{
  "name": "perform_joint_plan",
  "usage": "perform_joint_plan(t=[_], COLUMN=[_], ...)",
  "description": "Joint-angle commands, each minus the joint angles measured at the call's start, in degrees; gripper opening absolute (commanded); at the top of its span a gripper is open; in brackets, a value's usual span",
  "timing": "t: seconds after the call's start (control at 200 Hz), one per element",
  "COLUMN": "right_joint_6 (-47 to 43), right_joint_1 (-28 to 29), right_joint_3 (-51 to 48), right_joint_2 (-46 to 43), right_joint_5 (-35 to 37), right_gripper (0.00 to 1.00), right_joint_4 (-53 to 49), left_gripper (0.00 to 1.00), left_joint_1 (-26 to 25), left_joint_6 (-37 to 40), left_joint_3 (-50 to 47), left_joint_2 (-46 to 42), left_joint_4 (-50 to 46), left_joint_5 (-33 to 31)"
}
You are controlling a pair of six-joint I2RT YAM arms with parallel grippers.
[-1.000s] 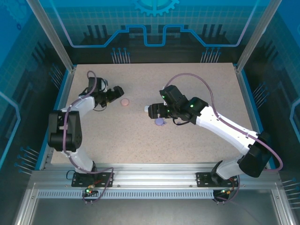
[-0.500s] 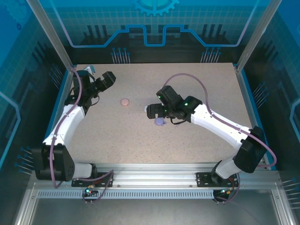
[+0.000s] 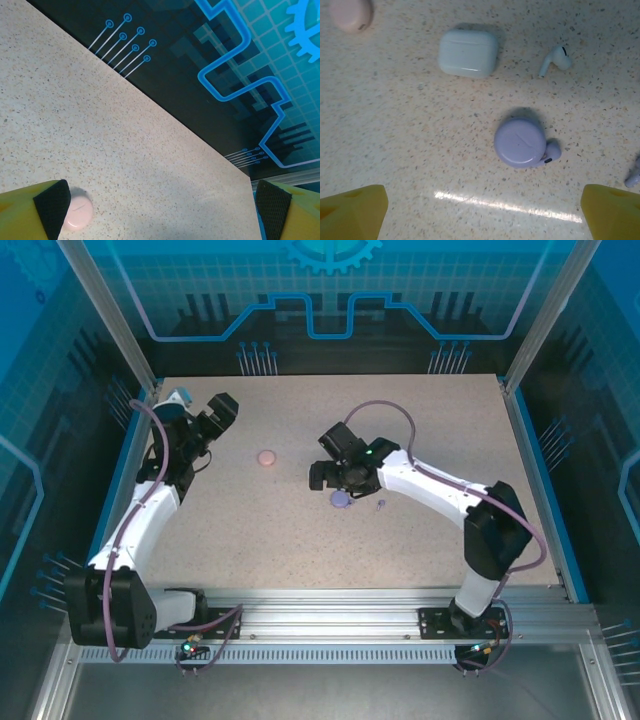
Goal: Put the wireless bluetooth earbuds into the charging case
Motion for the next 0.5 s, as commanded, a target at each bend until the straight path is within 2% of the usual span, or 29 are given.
perform_joint_plan(t=[0.0, 0.105, 0.165, 0.325, 0.495], right_joint_6=[2.3, 2.7, 2.4, 1.2, 1.6], right_joint_1=[-1.3, -2.1, -2.6, -2.9, -2.8], right_joint_3=[2.7, 3.2, 3.7, 9.0, 19.8], right_joint_2=[3.8, 7.0, 8.6, 13.3, 20.2], right_joint_5=[-0.9, -1.8, -2.6, -3.1, -2.5], right_gripper=[1.0, 1.0, 1.0, 0.99, 0.97], right_joint_4=[-1.1, -0.2, 0.7, -0.4, -5.9], left_gripper=[0.99, 0.99, 0.99, 0.99, 0.99], left_joint_1=[0.1, 0.0, 0.0, 0.0, -1.6], left_joint_6=[-3.0, -4.0, -4.4, -3.9, -1.3], left_joint_3=[1.6, -1.5, -0.1, 2.4, 3.2], left_joint_2=[1.0, 0.4, 0.5, 1.0, 1.0], left_joint_4=[0.4, 7.1, 4.4, 0.9, -3.9], left_joint_5=[1.4, -0.3, -1.4, 2.5, 0.3])
